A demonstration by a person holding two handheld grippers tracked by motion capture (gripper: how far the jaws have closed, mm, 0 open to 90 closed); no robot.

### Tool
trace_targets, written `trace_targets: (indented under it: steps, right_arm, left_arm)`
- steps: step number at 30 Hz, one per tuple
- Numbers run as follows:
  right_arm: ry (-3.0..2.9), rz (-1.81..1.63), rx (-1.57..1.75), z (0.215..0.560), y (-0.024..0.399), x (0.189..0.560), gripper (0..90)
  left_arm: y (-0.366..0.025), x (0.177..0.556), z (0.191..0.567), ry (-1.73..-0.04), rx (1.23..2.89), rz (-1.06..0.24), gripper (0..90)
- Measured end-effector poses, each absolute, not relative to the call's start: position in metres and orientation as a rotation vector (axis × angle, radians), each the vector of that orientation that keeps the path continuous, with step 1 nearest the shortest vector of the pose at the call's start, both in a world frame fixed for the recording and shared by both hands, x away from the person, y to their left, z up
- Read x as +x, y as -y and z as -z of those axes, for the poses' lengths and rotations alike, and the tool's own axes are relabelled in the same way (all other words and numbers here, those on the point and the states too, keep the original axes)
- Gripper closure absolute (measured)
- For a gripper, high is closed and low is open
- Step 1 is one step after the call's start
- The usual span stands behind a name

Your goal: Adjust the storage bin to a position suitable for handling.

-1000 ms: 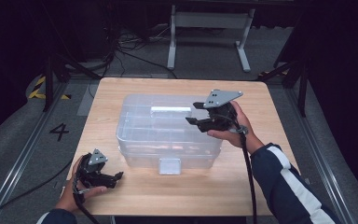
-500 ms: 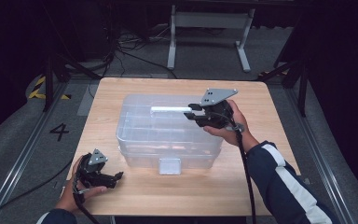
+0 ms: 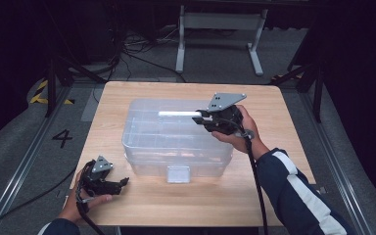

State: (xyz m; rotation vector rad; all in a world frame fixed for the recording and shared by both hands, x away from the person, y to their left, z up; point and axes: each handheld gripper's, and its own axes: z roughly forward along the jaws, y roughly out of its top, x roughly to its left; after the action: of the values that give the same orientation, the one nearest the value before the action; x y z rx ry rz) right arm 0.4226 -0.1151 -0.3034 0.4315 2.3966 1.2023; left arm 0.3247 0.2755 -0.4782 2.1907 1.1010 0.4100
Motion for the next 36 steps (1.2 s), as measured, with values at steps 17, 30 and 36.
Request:
trace_targets:
  steps: [17, 30, 36]
  right_arm:
    - [-2.437, -1.187, 0.462, 0.288, 0.114, 0.438, 72.8]
    - [-2.438, -1.147, 0.482, 0.277, 0.109, 0.447, 71.3]
    - [-2.441, -1.147, 0.483, 0.277, 0.109, 0.448, 71.3]
  left_arm:
    - [-0.273, 0.310, 0.431, -0.959, 2.073, -0.534, 43.0]
    - [-0.264, 0.309, 0.401, -0.892, 2.003, -0.556, 70.2]
    - [-0.256, 0.313, 0.397, -0.885, 2.002, -0.570, 85.8]
